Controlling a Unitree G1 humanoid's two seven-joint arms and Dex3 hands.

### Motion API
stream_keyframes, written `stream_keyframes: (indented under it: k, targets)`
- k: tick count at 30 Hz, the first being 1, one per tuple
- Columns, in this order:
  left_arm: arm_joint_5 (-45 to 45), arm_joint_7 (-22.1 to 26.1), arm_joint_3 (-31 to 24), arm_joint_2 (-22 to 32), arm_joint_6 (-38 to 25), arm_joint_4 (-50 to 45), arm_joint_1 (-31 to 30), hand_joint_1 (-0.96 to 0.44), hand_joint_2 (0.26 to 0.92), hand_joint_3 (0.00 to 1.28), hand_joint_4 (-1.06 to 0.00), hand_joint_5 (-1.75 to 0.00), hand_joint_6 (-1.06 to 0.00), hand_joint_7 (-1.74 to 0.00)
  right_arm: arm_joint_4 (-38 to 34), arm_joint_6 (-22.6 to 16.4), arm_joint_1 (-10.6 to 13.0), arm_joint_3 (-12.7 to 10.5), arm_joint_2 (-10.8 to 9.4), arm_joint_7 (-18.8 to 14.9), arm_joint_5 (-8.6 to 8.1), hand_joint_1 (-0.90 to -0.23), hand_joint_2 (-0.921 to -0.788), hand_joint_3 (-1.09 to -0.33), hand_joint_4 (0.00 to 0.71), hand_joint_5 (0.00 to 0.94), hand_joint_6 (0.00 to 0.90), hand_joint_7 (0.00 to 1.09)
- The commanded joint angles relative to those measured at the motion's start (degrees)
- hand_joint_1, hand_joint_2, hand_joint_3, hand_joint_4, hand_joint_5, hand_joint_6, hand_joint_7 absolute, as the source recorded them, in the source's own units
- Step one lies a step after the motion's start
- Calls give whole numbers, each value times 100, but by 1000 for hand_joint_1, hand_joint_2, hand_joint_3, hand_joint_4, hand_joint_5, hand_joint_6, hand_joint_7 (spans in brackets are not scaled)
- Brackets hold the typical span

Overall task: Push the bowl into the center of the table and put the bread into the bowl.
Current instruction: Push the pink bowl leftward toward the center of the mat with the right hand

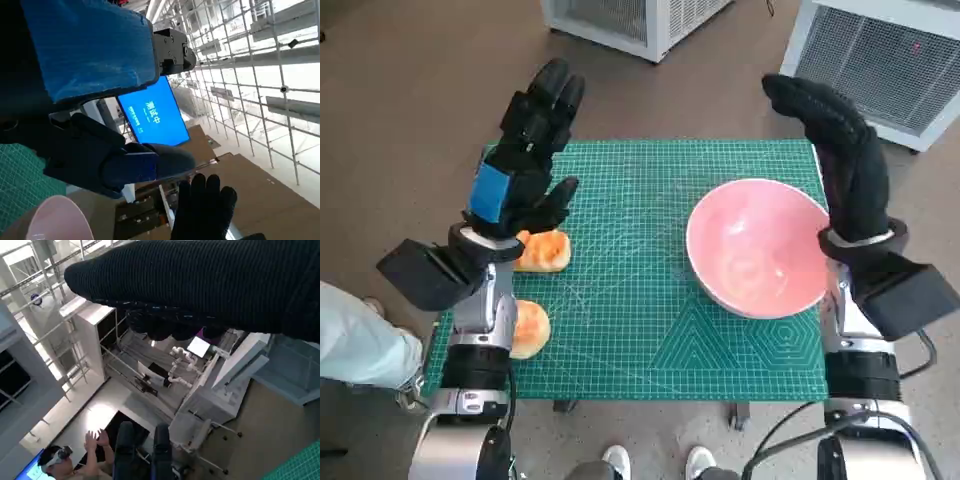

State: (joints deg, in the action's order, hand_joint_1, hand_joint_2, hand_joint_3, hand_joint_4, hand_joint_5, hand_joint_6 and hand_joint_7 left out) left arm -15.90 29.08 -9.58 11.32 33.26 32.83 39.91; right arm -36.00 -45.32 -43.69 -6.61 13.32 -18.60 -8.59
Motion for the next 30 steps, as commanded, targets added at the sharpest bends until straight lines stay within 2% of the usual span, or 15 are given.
stream_keyframes:
  k: [1, 30]
  targets:
    - [-45, 33, -24, 37, -10, -37, 53, -749, 921, 481, -96, 0, 0, -277, -92, 0, 105, -23, -7, 2, 23, -719, -921, -747, 189, 0, 263, 64]
    - [72, -65, 25, 18, 35, -72, 31, -746, 921, 484, -96, 0, 1, -277, -73, -9, 100, -18, -3, -6, 22, -700, -921, -751, 186, 0, 258, 68]
